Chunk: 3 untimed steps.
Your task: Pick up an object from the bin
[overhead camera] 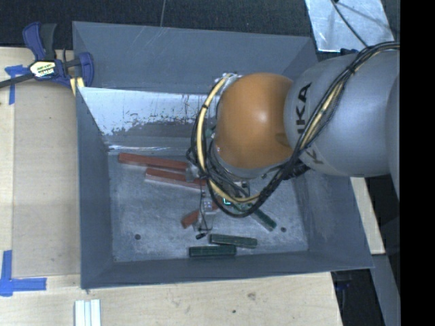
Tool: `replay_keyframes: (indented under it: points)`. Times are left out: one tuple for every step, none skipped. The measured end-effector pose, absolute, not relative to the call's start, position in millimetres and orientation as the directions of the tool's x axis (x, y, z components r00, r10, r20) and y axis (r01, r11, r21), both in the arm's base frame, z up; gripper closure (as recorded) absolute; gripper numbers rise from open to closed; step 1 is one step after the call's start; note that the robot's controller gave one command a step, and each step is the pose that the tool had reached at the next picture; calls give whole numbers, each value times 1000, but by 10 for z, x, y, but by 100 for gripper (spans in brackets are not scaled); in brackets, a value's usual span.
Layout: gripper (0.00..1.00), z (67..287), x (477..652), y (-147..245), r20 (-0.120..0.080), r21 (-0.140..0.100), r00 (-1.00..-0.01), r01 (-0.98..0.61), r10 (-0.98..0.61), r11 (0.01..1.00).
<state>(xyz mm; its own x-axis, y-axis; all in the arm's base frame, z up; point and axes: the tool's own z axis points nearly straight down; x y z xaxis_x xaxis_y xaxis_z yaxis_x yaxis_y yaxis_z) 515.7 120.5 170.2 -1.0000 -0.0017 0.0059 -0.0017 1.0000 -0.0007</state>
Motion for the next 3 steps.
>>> replay_keyframes:
  points:
    - [0,1747,5176,1200,-2,1,-1000,1,1,1000]
    - [0,995,5289,970,-7,2,-999,44,44,999]
    - [0,709,5269,829,-7,2,-999,32,32,999]
